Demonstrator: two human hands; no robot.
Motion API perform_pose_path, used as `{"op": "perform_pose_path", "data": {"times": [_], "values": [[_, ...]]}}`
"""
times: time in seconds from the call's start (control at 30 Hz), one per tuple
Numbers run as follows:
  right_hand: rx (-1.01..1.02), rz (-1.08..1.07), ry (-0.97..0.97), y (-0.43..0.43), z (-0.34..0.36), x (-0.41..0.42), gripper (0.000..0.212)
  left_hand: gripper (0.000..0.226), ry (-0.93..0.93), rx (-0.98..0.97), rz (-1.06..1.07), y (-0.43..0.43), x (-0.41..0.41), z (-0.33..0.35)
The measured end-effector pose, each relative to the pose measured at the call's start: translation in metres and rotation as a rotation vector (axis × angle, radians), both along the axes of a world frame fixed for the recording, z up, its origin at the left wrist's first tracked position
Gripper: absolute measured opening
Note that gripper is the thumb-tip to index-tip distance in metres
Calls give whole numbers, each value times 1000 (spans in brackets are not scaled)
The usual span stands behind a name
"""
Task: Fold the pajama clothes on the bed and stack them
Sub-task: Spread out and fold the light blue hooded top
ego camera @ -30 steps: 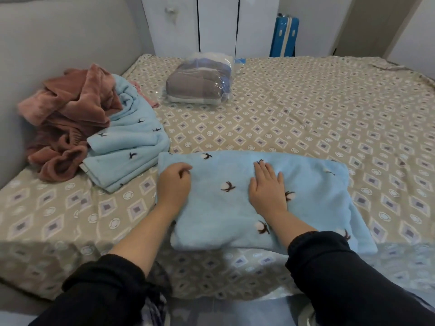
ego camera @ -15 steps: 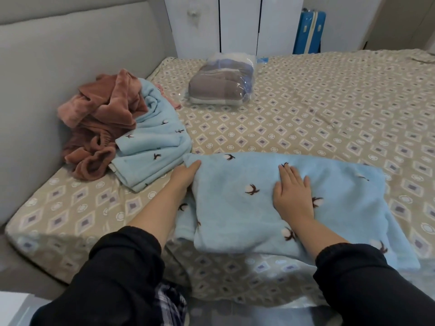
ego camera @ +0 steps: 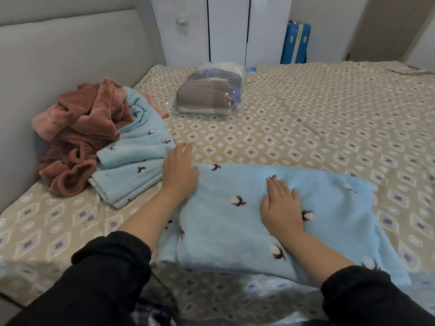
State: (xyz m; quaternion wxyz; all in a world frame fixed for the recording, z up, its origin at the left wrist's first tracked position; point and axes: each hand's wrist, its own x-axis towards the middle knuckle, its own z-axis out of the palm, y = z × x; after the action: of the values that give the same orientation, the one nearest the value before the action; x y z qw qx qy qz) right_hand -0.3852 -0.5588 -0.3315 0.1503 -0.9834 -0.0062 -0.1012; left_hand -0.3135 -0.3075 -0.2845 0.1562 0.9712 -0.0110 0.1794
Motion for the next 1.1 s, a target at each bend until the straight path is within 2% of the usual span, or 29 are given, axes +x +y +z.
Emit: {"op": "perform_pose_path", "data": {"times": [0.03, 0.1, 0.17, 0.23, 0.3, 0.37, 0.4, 0.47, 0.53, 0.6, 0.67, 0.8, 0.93, 1.1], "values": [[1, 25, 20, -4, 7, 5, 52, 66, 46, -15, -174, -9, 3, 9], [74, 112, 114, -19, 28, 27, 49, 81, 319, -44, -455, -27, 12, 22], [136, 186, 254, -42, 55, 57, 51, 99, 561, 67, -574, -44, 30, 32], [68, 218, 459, -67, 77, 84, 68, 105, 745, 184, -588, -58, 52, 37], [61, 214, 745, -87, 83, 106, 73, 92, 963, 218, -587, -64, 77, 35], [85, 244, 949, -102, 80, 127, 62, 71, 1192, 213, -638, -65, 99, 26], [116, 262, 1026, -105, 77, 136, 56, 67, 1293, 191, -667, -63, 105, 21], [178, 293, 1194, -104, 71, 150, 47, 67, 1409, 108, -648, -57, 108, 12], [201, 324, 1341, -103, 66, 159, 40, 59, 1450, 30, -582, -54, 108, 7], [188, 313, 1404, -101, 67, 162, 34, 54, 1430, -8, -513, -53, 103, 6], [171, 267, 1382, -100, 72, 157, 36, 60, 1362, -28, -467, -52, 95, 7], [195, 215, 1176, -97, 101, 128, 34, 64, 1193, -144, -447, -48, 70, 29], [118, 234, 786, -95, 158, 92, 36, 46, 809, -52, -450, -46, 41, 83], [-6, 256, 235, -91, 243, 64, 40, 32, 134, 121, -456, -50, 7, 168]]}}
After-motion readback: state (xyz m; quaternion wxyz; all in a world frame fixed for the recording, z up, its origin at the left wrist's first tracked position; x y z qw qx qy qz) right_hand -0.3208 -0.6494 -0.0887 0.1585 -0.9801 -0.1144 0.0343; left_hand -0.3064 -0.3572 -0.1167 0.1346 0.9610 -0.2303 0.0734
